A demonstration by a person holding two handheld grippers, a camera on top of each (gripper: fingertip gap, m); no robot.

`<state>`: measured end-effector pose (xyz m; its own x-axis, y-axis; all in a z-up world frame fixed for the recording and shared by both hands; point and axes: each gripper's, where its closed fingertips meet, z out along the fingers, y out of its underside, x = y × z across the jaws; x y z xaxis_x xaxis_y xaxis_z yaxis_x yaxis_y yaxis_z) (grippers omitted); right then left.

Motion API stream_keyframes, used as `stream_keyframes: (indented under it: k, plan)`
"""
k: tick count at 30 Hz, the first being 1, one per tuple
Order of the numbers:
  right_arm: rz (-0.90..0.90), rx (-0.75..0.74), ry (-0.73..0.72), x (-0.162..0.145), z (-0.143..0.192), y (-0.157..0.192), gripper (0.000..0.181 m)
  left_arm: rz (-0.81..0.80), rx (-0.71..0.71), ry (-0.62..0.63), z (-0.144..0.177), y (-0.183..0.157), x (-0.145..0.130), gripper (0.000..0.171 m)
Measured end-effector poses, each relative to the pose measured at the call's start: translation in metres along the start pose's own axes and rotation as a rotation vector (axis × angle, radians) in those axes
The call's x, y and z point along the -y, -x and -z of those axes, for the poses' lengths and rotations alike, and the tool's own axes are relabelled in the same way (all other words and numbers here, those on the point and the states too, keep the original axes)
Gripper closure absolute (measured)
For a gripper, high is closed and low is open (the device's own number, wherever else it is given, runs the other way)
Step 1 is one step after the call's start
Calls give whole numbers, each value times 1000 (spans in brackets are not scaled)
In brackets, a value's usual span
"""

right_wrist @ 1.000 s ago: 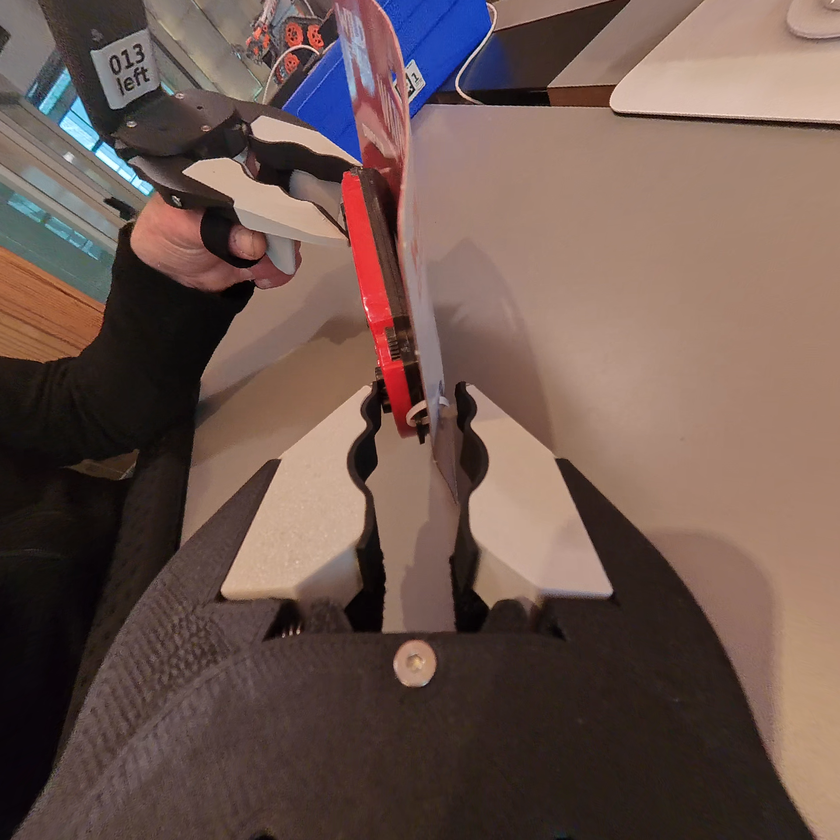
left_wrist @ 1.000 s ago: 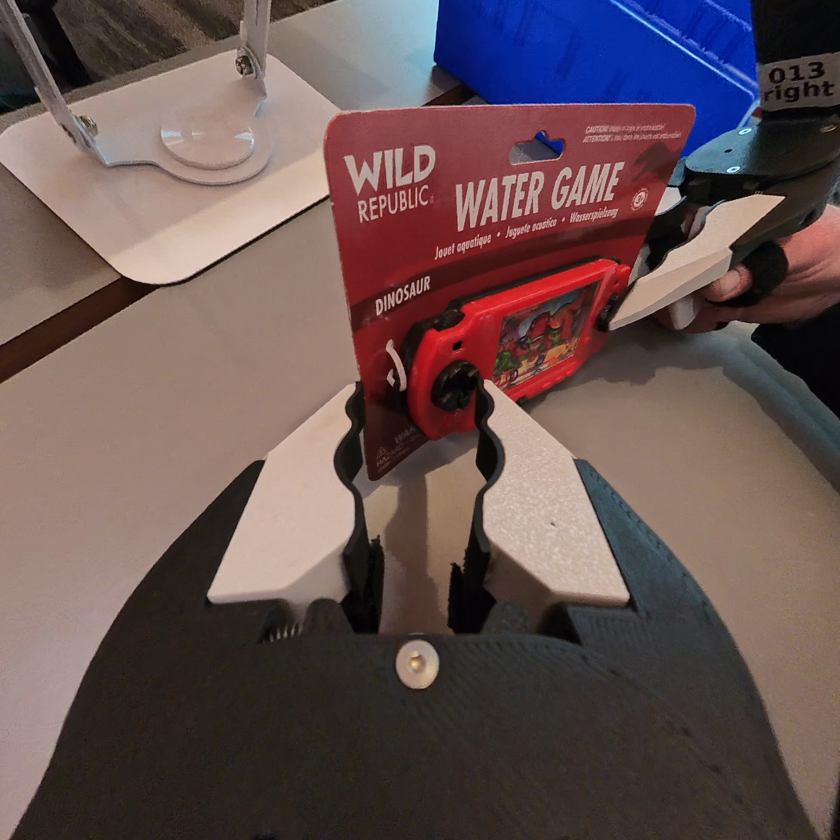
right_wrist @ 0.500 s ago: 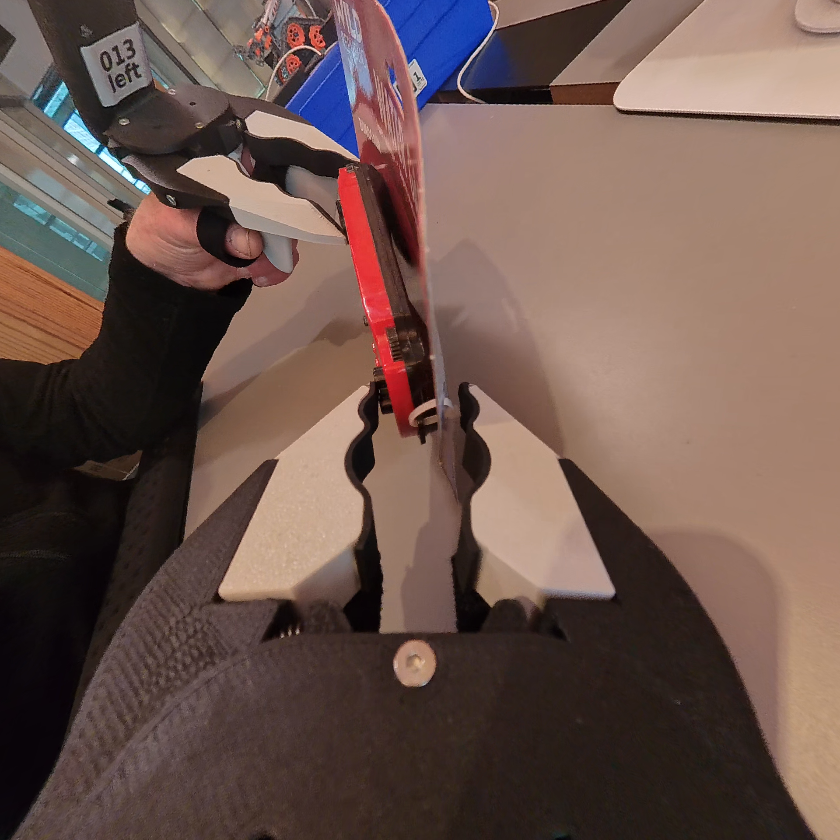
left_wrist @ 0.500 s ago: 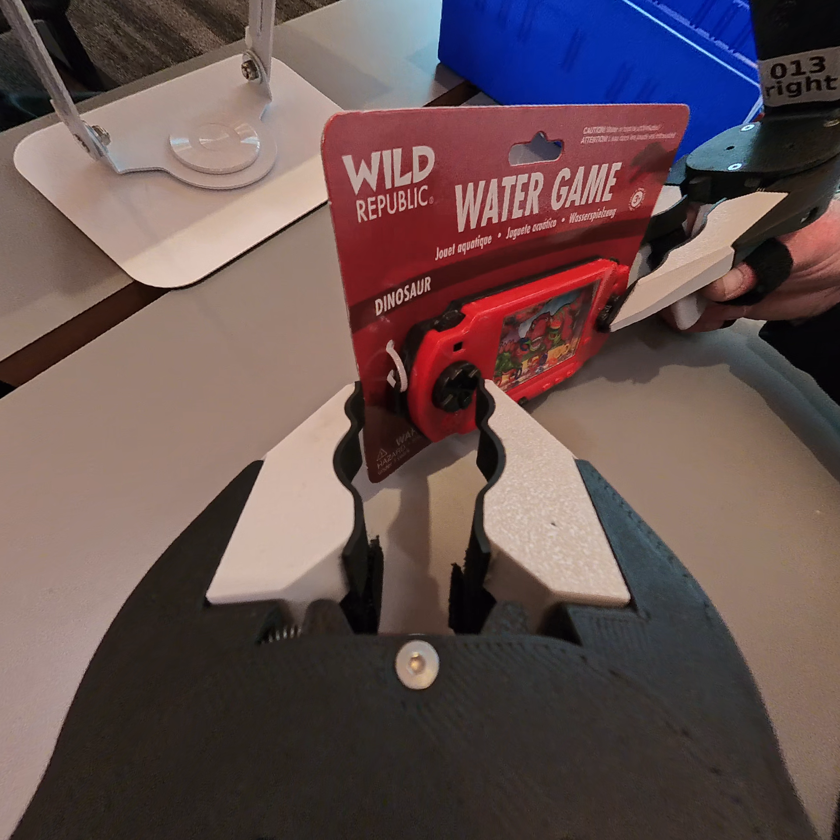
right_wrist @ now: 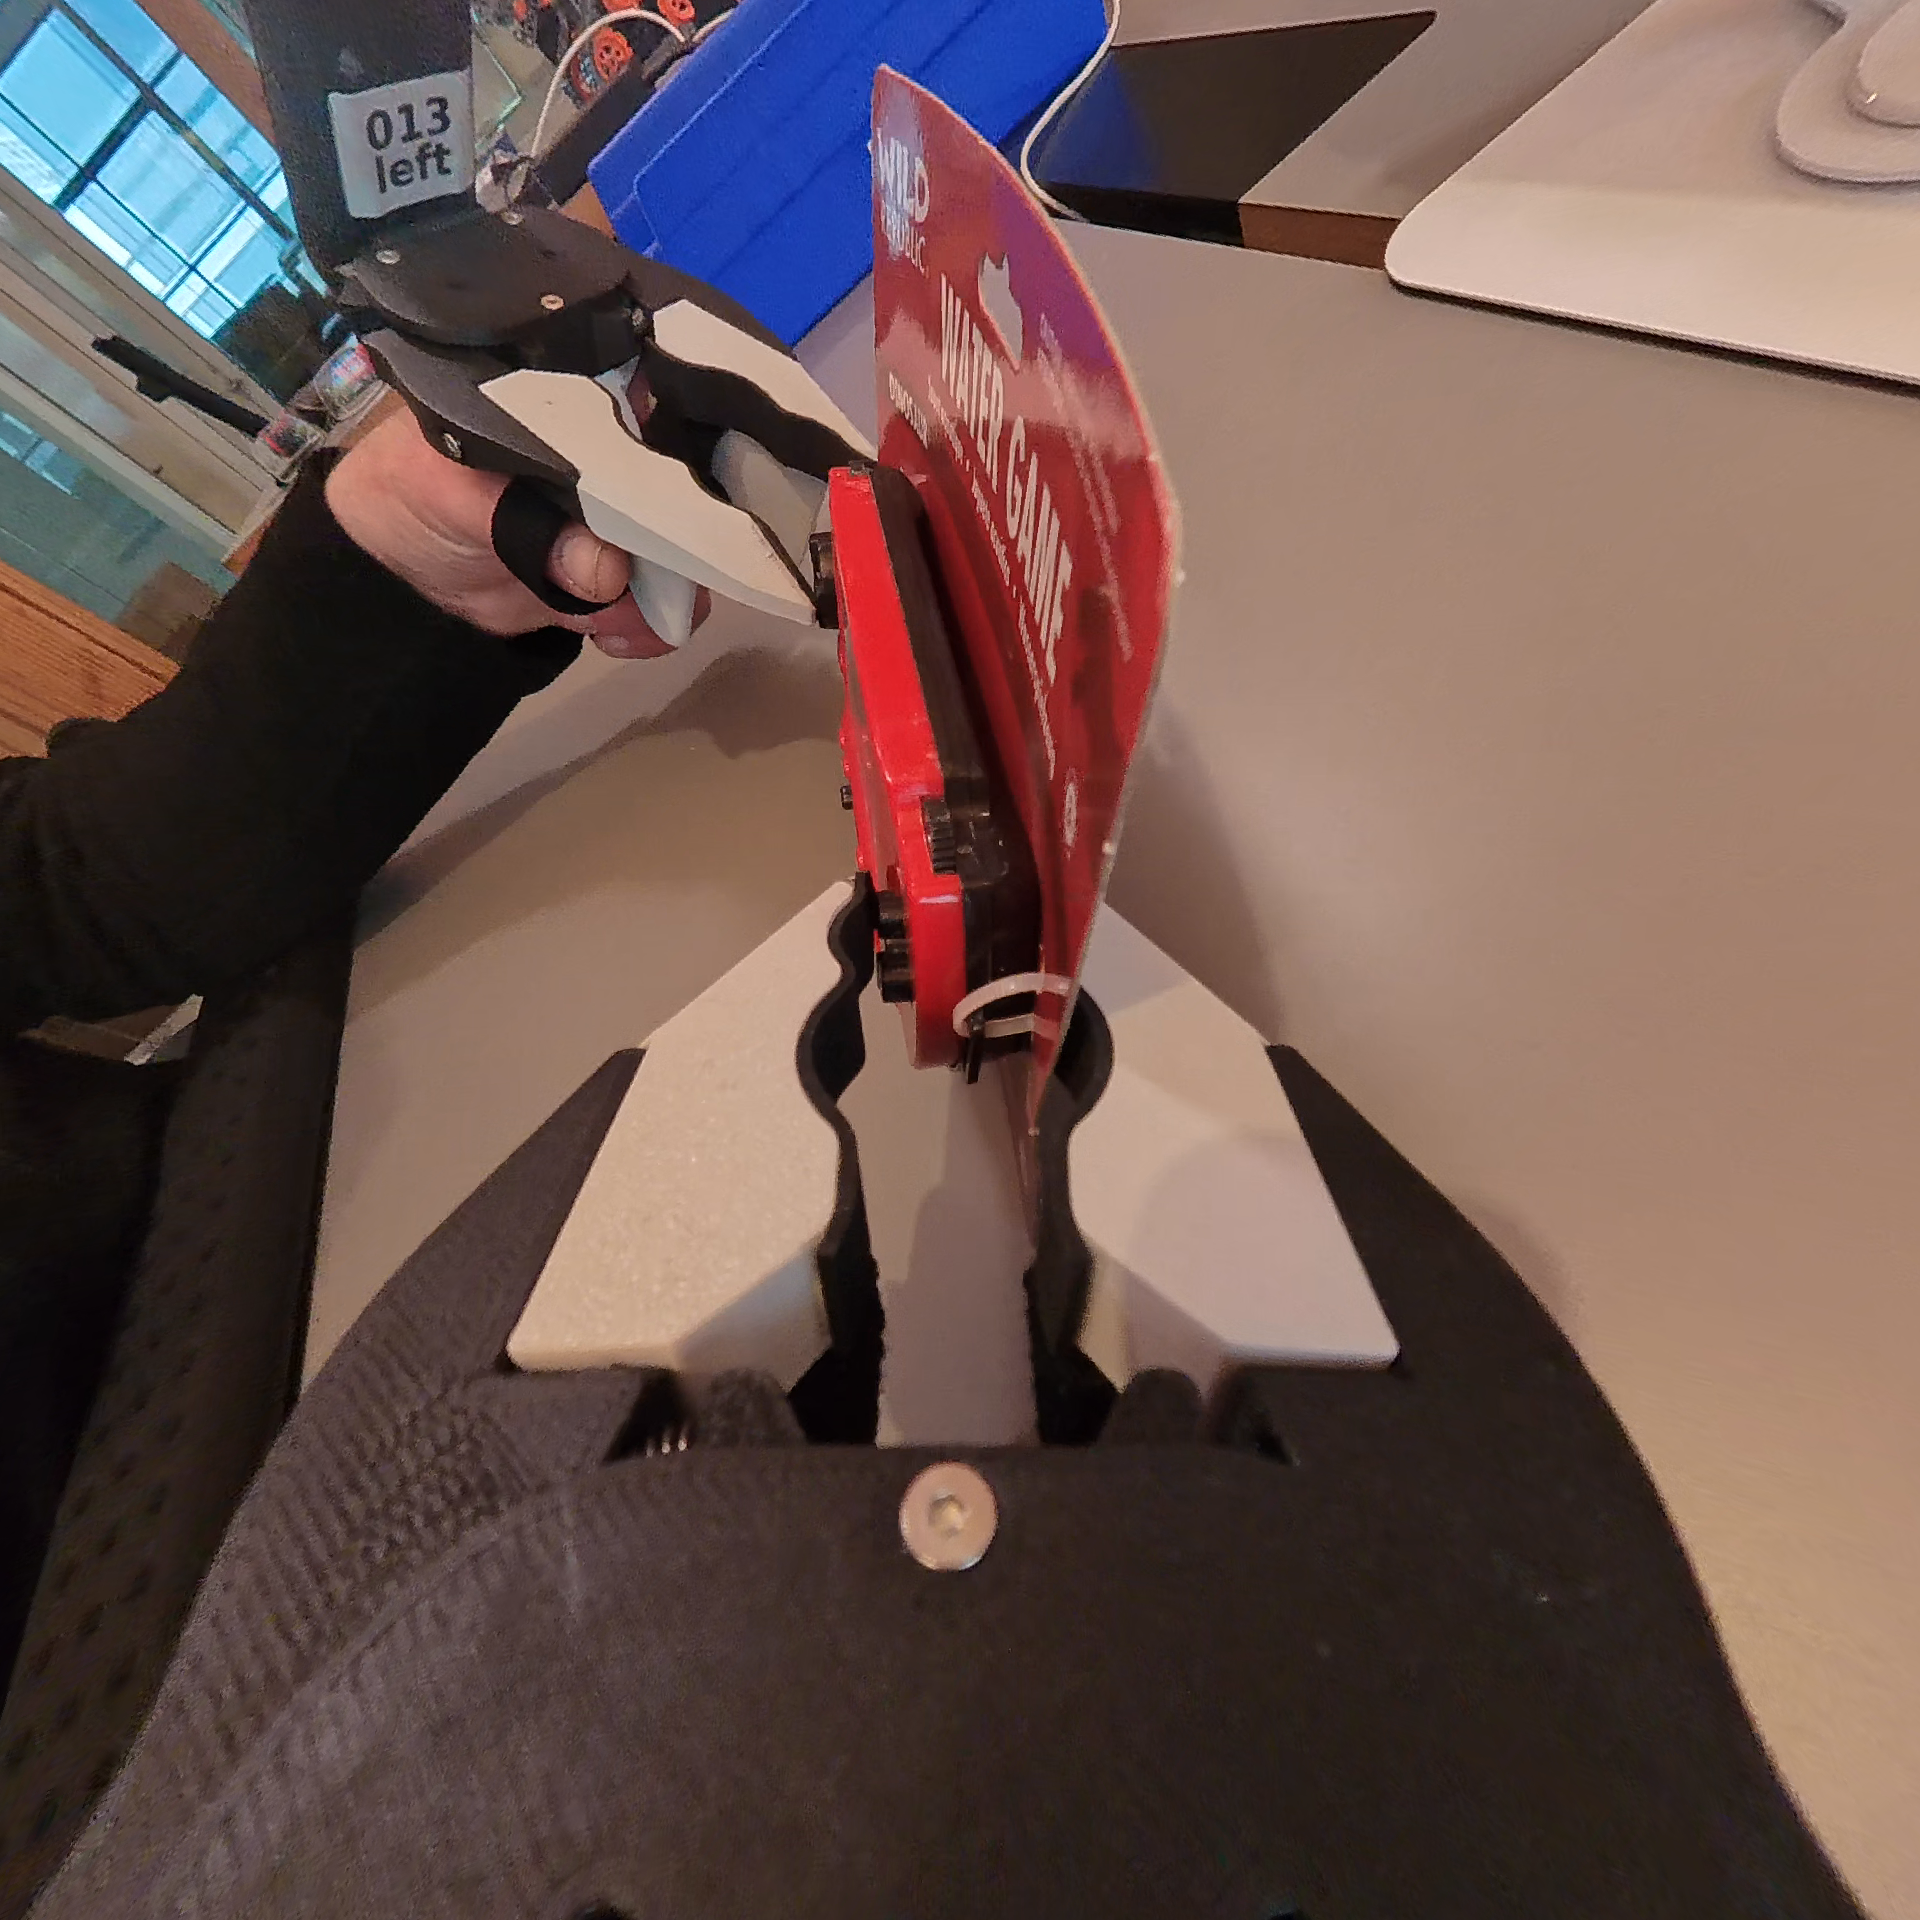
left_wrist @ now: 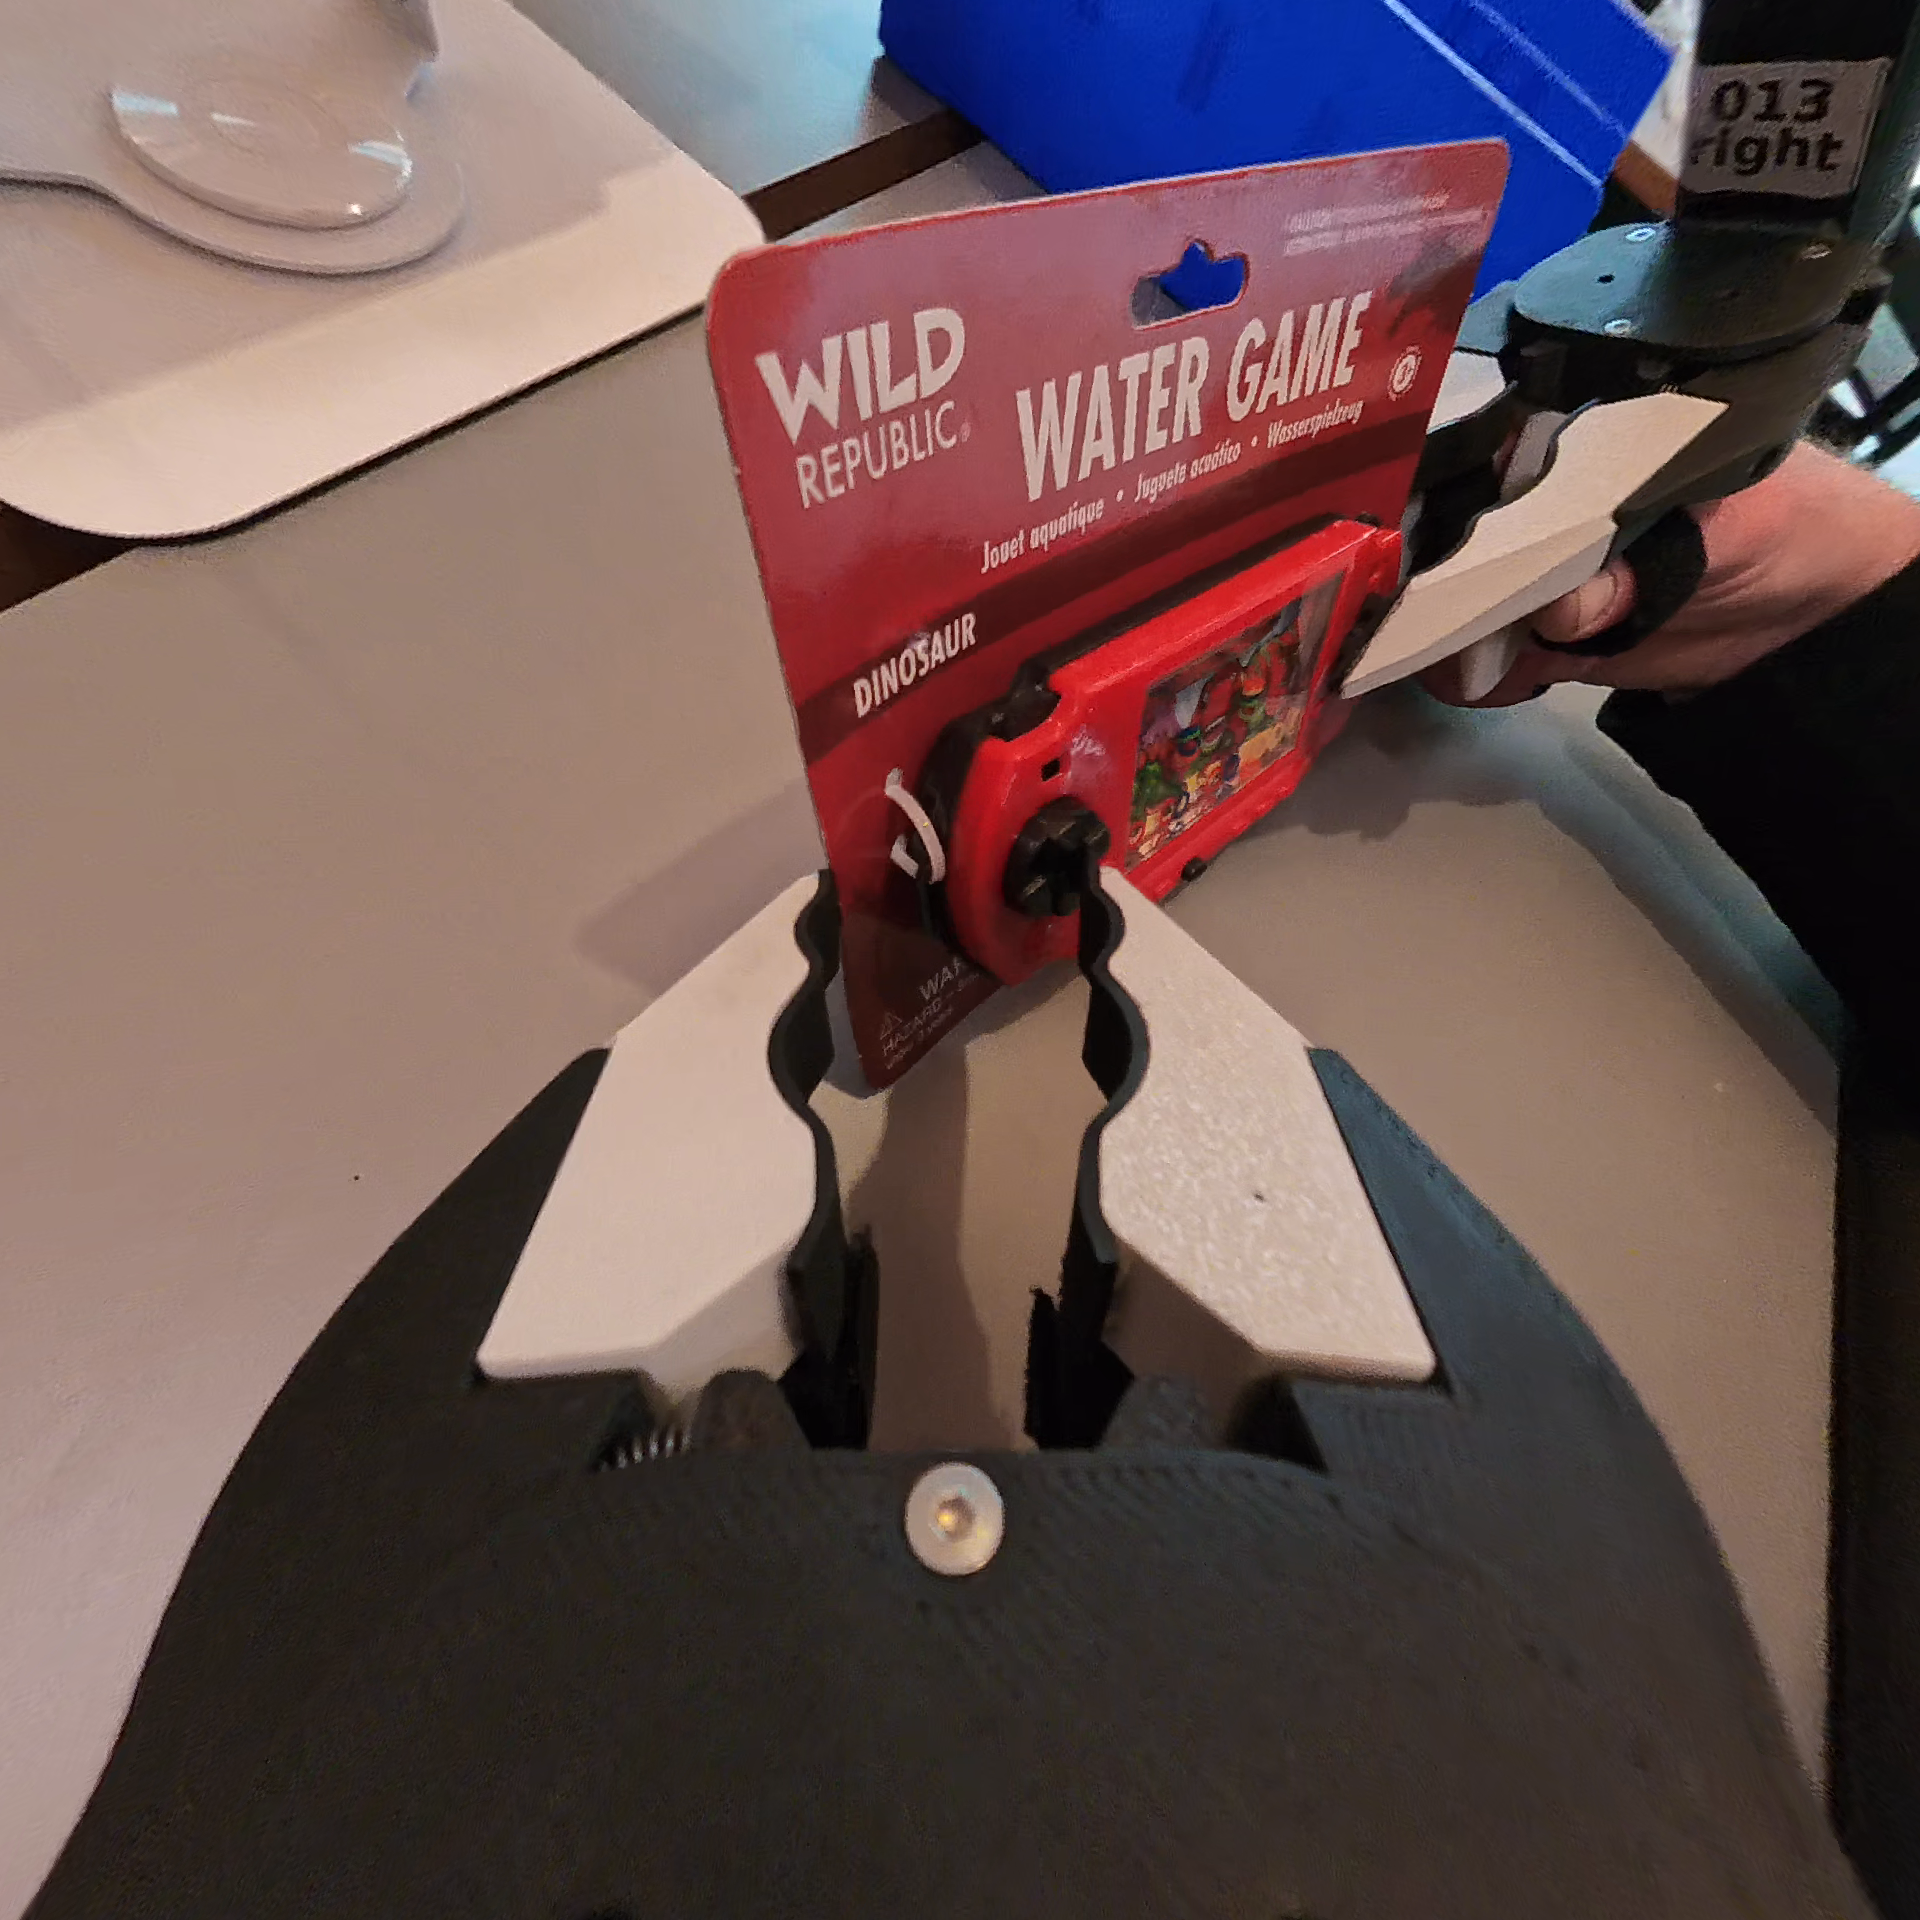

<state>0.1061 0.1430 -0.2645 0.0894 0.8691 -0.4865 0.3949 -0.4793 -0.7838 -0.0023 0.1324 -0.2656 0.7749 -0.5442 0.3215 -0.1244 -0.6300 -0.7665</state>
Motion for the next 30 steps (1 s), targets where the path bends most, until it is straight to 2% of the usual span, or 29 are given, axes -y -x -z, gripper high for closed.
stream_keyframes:
  k: [3, 5, 9, 13, 16, 24, 26, 30]
  plan:
    - [26, -16, 16, -1, 0, 0, 151, -28, -26, -29, 5, 5, 0, 128]
    - [47, -22, 24, -2, -1, 2, 152, -47, -70, -95, 11, 3, 7, 124]
    - [106, -37, 49, -3, -2, 7, 152, -66, -88, -114, 11, 7, 6, 108]
    - [136, -28, 47, -3, -4, 9, 152, -74, -150, -63, -1, -2, -7, 102]
    - [173, -33, 58, -4, -5, 12, 152, -69, -185, -76, -6, -9, -6, 122]
    - [296, -135, 41, 9, 1, 13, 151, -200, -127, -127, 1, -14, 7, 128]
    - [271, -132, 69, -1, -4, 5, 151, -194, -112, -106, -8, -8, -1, 128]
    - [293, -152, 71, 1, -3, 5, 151, -246, -87, -119, -7, -8, -1, 128]
